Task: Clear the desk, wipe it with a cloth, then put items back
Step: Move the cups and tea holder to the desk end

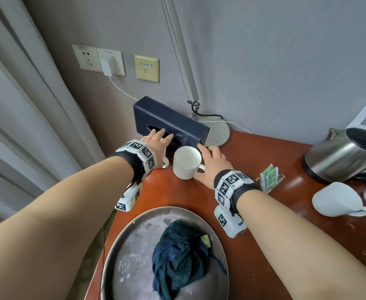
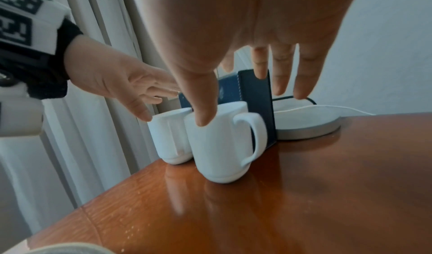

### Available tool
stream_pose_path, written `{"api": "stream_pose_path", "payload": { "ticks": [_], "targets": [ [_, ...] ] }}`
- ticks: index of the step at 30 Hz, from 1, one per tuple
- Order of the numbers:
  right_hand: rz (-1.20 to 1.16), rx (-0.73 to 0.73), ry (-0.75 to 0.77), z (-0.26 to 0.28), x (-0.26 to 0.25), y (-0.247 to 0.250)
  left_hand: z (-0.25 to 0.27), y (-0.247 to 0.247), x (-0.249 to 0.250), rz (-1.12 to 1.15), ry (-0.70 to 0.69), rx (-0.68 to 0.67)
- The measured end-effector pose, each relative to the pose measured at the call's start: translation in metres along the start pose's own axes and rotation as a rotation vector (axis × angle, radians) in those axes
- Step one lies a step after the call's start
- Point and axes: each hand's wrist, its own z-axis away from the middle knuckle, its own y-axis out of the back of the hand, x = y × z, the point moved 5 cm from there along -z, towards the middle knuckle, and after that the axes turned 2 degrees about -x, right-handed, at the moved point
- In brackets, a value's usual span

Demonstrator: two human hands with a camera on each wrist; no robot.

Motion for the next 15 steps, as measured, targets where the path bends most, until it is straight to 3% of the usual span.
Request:
{"api": "stream_pose_path", "payload": {
  "ticks": [7, 15],
  "targets": [
    [0.062, 0.111, 0.008, 0.043, 0.051, 0.046, 0.036, 0.015, 0.072, 0.109, -0.122, 0.099],
    [0.035, 0.110, -0.100, 0.091, 0.187, 0.072, 0.042, 0.003, 0.212, 0.185, -0.297, 0.093]
  ]
}}
